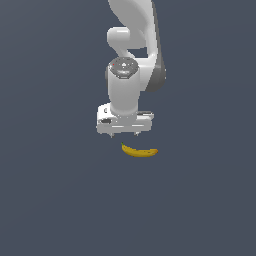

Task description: Pick up the object and move it to a goal position.

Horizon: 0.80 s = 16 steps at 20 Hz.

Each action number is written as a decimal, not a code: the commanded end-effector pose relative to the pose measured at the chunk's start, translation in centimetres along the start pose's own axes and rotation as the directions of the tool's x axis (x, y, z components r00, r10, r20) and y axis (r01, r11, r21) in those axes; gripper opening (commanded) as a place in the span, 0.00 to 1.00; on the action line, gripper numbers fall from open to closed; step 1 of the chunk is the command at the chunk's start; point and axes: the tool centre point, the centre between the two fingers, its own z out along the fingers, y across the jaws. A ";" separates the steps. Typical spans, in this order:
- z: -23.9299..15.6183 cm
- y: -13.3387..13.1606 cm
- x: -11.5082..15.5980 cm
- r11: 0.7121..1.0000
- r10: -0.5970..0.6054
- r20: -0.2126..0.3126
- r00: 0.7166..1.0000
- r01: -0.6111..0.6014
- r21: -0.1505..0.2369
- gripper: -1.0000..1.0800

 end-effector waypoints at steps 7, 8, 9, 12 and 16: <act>1.2 -0.6 0.1 0.992 -0.129 0.000 0.992 0.129 -0.005 0.96; 1.4 -0.7 0.1 0.989 -0.151 0.000 0.989 0.151 -0.006 0.96; 1.6 -0.8 0.1 0.985 -0.174 0.000 0.985 0.174 -0.006 0.96; 2.3 -1.1 0.2 0.967 -0.253 0.000 0.967 0.253 -0.009 0.96; 3.4 -1.7 0.2 0.929 -0.370 0.000 0.929 0.370 -0.011 0.96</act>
